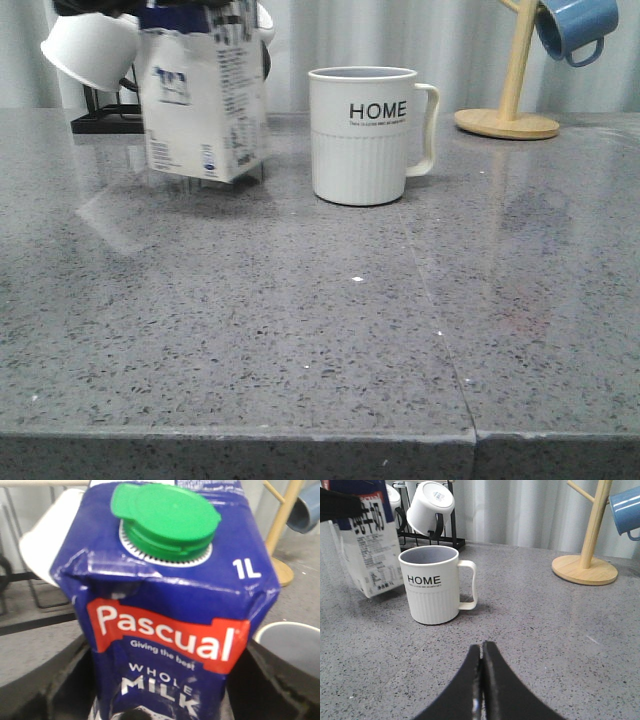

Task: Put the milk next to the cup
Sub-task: 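Lift the milk carton and carry it beside the mug with the left gripper, then lower the carton onto the table and open the left gripper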

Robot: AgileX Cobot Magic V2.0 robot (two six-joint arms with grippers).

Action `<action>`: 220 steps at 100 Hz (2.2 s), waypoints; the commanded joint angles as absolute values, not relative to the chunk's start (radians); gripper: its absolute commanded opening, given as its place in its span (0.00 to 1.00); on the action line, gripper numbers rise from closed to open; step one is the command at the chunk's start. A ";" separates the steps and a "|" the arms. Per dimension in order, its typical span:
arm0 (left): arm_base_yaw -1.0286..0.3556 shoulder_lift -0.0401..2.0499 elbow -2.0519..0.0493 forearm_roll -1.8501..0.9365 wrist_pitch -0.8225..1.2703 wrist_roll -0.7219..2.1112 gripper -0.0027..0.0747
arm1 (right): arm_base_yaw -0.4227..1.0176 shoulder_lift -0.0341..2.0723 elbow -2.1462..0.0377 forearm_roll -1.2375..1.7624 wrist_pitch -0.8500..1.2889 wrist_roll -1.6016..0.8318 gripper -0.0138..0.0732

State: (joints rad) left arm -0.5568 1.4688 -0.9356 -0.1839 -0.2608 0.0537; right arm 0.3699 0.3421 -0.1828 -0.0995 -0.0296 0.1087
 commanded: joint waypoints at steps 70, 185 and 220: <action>-0.612 1.512 -1.007 -0.204 -0.357 0.048 0.86 | 0.370 0.344 -0.207 -0.109 -0.100 0.108 0.08; -0.317 1.028 -0.843 -0.128 0.138 0.050 0.01 | 0.370 0.344 -0.207 -0.109 -0.100 0.108 0.08; -0.098 0.781 -0.692 -0.112 0.162 0.050 0.01 | 0.370 0.344 -0.207 -0.109 -0.100 0.108 0.08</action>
State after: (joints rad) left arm -0.1311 0.8444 -0.7007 -0.1113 0.2236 0.0537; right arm 0.3699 0.3421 -0.1828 -0.0995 -0.0296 0.1101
